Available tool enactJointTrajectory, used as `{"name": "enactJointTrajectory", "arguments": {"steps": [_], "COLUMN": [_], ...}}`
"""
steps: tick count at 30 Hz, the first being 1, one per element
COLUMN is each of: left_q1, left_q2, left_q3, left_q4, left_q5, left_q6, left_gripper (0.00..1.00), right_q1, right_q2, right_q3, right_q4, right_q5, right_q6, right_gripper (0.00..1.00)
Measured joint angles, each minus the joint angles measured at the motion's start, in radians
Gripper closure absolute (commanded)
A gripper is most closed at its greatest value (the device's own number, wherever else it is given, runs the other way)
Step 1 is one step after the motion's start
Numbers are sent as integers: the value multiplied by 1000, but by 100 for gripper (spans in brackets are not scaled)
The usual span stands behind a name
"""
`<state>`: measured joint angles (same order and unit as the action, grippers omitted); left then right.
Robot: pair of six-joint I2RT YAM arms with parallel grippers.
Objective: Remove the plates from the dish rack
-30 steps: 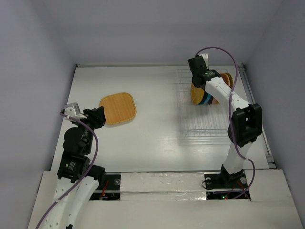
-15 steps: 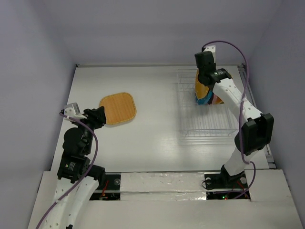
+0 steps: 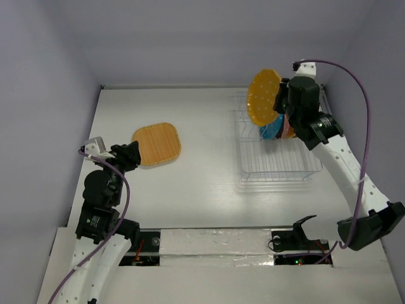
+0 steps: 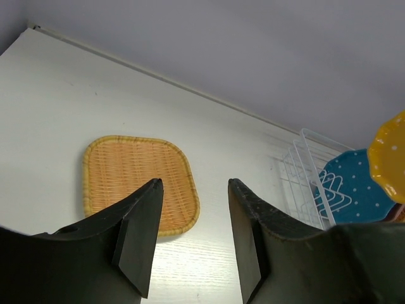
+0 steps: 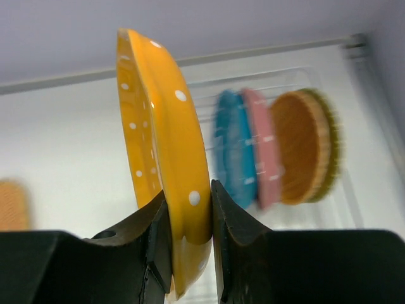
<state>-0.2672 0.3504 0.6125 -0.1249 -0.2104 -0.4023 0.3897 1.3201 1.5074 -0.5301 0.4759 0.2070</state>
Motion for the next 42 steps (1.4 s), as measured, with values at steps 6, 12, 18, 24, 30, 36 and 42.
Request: {"name": "enactJointTrajectory", "arguments": {"steps": [6, 12, 18, 24, 30, 36, 42], "left_q1": [0, 0, 0, 0, 0, 0, 0], "left_q2": [-3, -3, -3, -3, -3, -3, -3], "left_q3": [0, 0, 0, 0, 0, 0, 0], "left_q4": [0, 0, 0, 0, 0, 0, 0], "left_q5": [0, 0, 0, 0, 0, 0, 0], "left_q6": [0, -1, -1, -2, -2, -2, -2], "left_gripper": [51, 43, 42, 38, 37, 37, 37], "right_q1": [94, 211, 293, 297, 291, 296, 293], "right_q2": [-48, 20, 178, 253, 312, 341, 384], "right_q3": [-194, -364, -378, -378, -378, -379, -395], "right_q4": [128, 155, 175, 187, 260, 283, 279], "right_q5": [-290, -567, -702, -720, -747, -676, -579], "right_q6": [88, 134, 129, 110, 130, 132, 129], "right_gripper": [100, 100, 100, 100, 80, 55, 50]}}
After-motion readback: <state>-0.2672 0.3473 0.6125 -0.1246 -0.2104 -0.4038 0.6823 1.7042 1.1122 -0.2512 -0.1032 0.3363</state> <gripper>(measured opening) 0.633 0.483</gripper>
